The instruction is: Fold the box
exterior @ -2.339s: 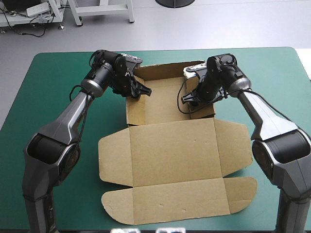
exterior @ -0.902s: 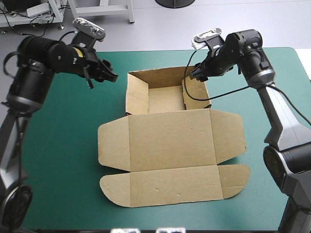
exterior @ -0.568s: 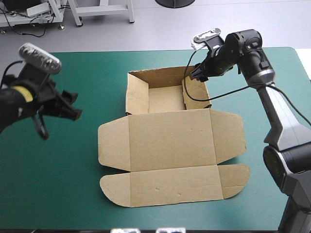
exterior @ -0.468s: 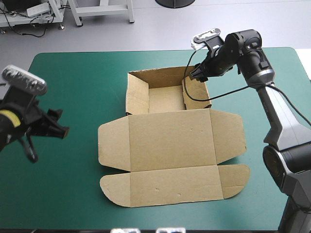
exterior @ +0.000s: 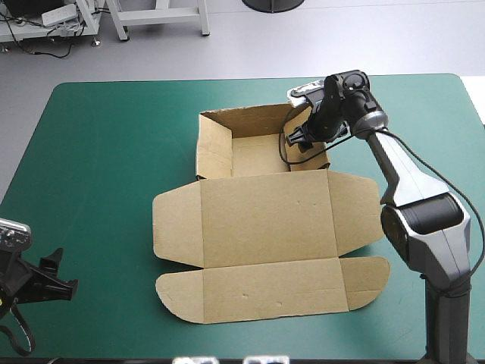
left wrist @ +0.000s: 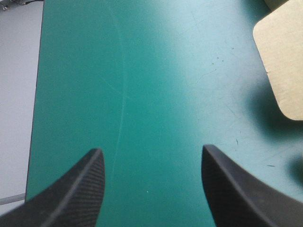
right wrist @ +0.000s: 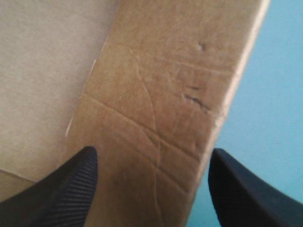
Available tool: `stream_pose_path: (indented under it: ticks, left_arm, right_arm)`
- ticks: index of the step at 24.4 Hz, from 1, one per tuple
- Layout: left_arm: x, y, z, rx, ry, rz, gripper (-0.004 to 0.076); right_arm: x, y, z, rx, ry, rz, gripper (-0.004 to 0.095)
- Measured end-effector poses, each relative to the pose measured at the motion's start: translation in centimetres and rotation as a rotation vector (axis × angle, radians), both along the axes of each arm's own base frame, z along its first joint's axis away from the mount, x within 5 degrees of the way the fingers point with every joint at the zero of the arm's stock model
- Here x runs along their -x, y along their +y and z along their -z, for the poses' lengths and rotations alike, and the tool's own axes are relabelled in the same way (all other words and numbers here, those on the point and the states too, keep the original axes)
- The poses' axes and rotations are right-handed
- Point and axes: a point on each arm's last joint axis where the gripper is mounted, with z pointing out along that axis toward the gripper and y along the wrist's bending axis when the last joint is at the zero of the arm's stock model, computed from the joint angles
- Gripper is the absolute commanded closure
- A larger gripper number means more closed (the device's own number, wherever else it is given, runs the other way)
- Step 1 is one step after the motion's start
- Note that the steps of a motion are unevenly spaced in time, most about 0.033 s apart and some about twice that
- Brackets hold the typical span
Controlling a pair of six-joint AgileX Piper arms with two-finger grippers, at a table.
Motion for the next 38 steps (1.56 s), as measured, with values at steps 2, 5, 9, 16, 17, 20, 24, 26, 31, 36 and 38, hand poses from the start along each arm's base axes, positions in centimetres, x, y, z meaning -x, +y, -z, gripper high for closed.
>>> stream_pose_path:
  ticks: [2,5,9,16,17,20,24,26,31,36,38]
  left_arm:
    - [0.1,0.0,0.0,0.003,-0.002,-0.002,0.0290]
    - [0.1,0.0,0.1,0.001,0.000,-0.005,0.0290]
    - [-0.1,0.0,0.5,0.002,0.014,-0.010,0.0290]
    - [-0.3,0.1,1.3,-0.016,0.036,-0.026,0.0290]
    - [-0.3,0.1,1.3,-0.019,0.034,-0.030,0.0290]
    - [-0.4,0.3,1.3,-0.034,0.029,-0.040,0.0290]
    - [-0.4,0.3,1.3,-0.038,0.028,-0.042,0.0290]
    - [-0.4,0.3,1.3,-0.038,0.027,-0.042,0.0290]
    - [-0.4,0.3,1.3,-0.033,0.027,-0.047,0.0290]
    - [-0.4,0.3,1.2,-0.033,0.026,-0.050,0.0290]
    - [-0.4,0.3,1.2,-0.033,0.024,-0.051,0.0290]
  right_arm:
    - [-0.4,0.1,1.3,0.007,0.027,0.005,0.0417]
    - [-0.7,0.3,2.2,0.004,0.048,0.007,0.0671]
    - [-0.8,0.2,2.3,0.003,0.042,0.001,0.0931]
    - [-2.0,-2.1,0.1,-0.009,-0.036,-0.004,0.0932]
    - [-2.6,-4.2,-0.7,-0.013,-0.062,0.030,0.0933]
    - [-3.5,-12.0,-1.8,0.005,-0.095,0.171,0.0933]
    - [-2.4,-24.0,-2.8,0.028,-0.117,0.413,0.0933]
    - [-1.3,-28.4,-2.8,0.023,-0.119,0.495,0.0933]
    - [0.5,-33.4,-2.2,0.015,-0.104,0.567,0.0933]
    - [0.6,-34.2,-0.4,0.018,-0.055,0.554,0.0933]
    - [0.5,-34.2,0.4,0.015,-0.037,0.544,0.0928]
